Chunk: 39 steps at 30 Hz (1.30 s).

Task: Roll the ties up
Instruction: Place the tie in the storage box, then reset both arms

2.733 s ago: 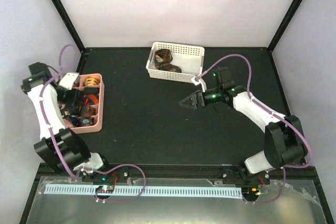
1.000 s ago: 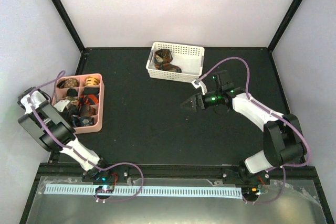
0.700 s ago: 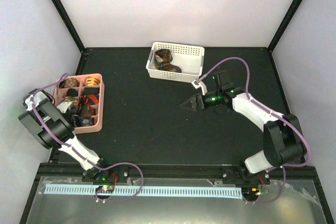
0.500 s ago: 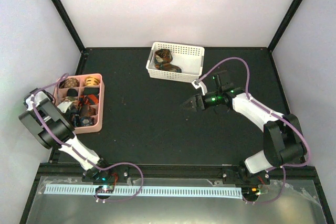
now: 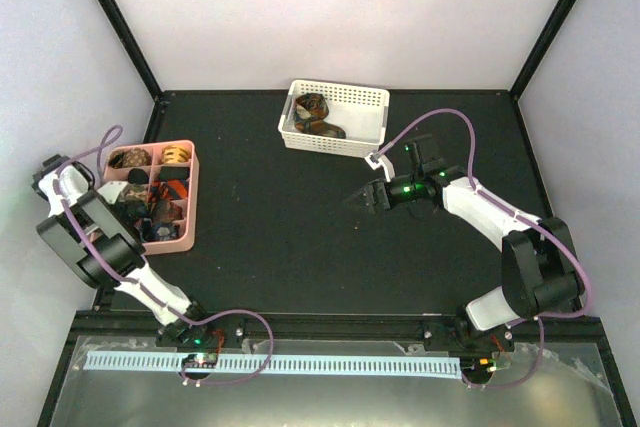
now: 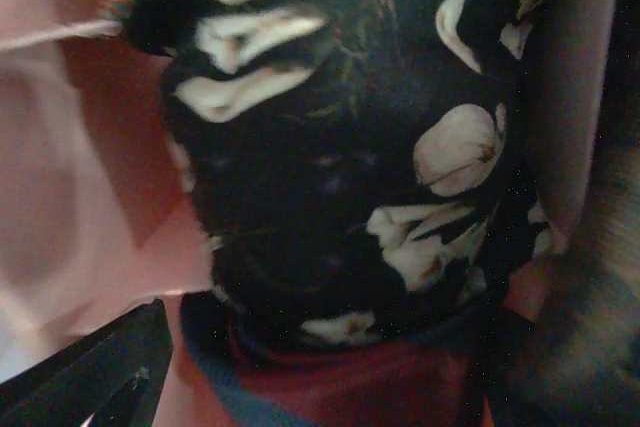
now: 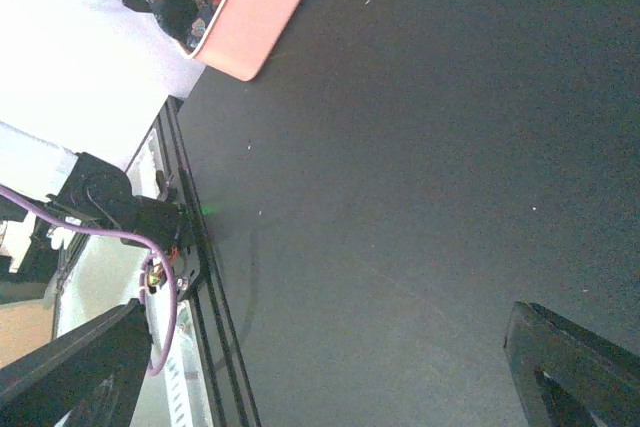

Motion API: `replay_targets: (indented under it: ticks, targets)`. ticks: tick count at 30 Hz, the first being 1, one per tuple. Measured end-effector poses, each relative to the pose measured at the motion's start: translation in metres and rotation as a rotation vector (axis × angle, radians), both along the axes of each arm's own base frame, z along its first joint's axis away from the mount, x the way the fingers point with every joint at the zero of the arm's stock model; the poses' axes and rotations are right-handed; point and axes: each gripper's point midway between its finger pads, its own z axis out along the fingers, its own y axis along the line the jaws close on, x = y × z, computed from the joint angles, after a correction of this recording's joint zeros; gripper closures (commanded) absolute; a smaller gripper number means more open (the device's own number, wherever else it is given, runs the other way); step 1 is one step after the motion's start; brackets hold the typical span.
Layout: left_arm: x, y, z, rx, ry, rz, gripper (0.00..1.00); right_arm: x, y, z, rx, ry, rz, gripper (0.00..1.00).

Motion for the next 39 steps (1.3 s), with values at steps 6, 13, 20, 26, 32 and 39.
replay_targets:
  ticks: [6,13,20,26,32,39]
  targets:
    - [0.006,0.007,0.028,0.057,-0.055,-0.01,0.03,0.0,0.0,0.001,0.001,-0.002,-0.001,0.0]
    - [0.012,0.009,0.062,0.099,-0.104,-0.02,0.01,0.0,-0.002,0.007,0.01,-0.018,-0.004,0.01]
    - [0.046,-0.022,0.132,0.164,-0.262,-0.137,0.01,0.015,-0.014,0.024,0.024,-0.047,-0.044,0.01]
    - [0.099,-0.093,0.209,0.175,-0.502,-0.33,0.01,0.057,-0.05,0.081,-0.002,-0.251,-0.175,0.01]
    - [0.14,-0.195,0.244,0.095,-0.677,-0.516,0.01,0.086,-0.094,0.146,-0.097,-0.499,-0.331,0.0]
    - [0.163,-0.308,0.235,-0.09,-0.771,-0.622,0.01,0.103,-0.158,0.152,-0.192,-0.516,-0.525,0.01]
